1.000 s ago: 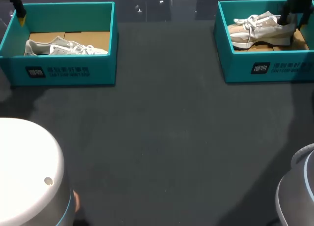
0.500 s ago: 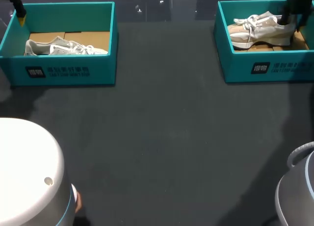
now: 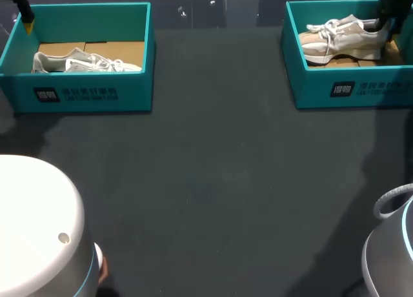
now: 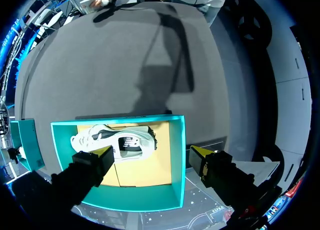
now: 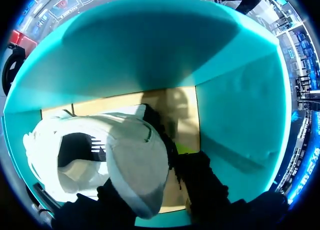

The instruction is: Take the shoe out of the shoebox, open the shoe tongue, remove and reinsert the insole, then place the shoe into the shoebox

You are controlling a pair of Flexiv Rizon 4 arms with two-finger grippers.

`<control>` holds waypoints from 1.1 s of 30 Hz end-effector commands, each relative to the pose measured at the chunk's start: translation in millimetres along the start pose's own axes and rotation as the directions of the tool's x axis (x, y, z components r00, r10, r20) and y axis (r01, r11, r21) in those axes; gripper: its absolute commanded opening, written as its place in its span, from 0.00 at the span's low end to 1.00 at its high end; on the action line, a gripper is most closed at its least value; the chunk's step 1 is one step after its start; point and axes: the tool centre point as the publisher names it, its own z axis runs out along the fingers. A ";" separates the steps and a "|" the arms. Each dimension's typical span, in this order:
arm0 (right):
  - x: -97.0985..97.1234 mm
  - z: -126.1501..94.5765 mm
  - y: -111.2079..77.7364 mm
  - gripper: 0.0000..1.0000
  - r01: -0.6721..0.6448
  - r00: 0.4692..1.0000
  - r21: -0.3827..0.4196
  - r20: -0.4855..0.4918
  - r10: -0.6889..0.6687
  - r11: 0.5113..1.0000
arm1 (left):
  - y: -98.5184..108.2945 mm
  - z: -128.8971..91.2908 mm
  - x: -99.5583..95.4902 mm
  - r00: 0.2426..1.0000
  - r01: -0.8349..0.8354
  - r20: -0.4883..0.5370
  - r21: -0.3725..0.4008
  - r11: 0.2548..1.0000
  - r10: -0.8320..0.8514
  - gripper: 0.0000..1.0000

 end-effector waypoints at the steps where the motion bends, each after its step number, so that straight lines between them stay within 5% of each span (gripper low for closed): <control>1: 2.5 -1.8 4.7 0.00 -0.008 1.000 0.033 0.000 0.008 0.999 | -0.4 0.3 0.3 1.000 0.000 -0.001 -0.002 1.000 0.000 1.00; 22: -11.9 -10.3 1.8 0.00 -0.030 1.000 0.025 -0.010 0.030 0.999 | -0.4 0.3 0.3 1.000 0.000 -0.001 -0.002 1.000 0.000 1.00; 33: -25.1 -49.7 1.2 0.00 -0.041 0.999 0.033 -0.009 0.041 0.999 | -0.4 0.3 0.3 1.000 0.000 -0.001 -0.002 1.000 0.000 1.00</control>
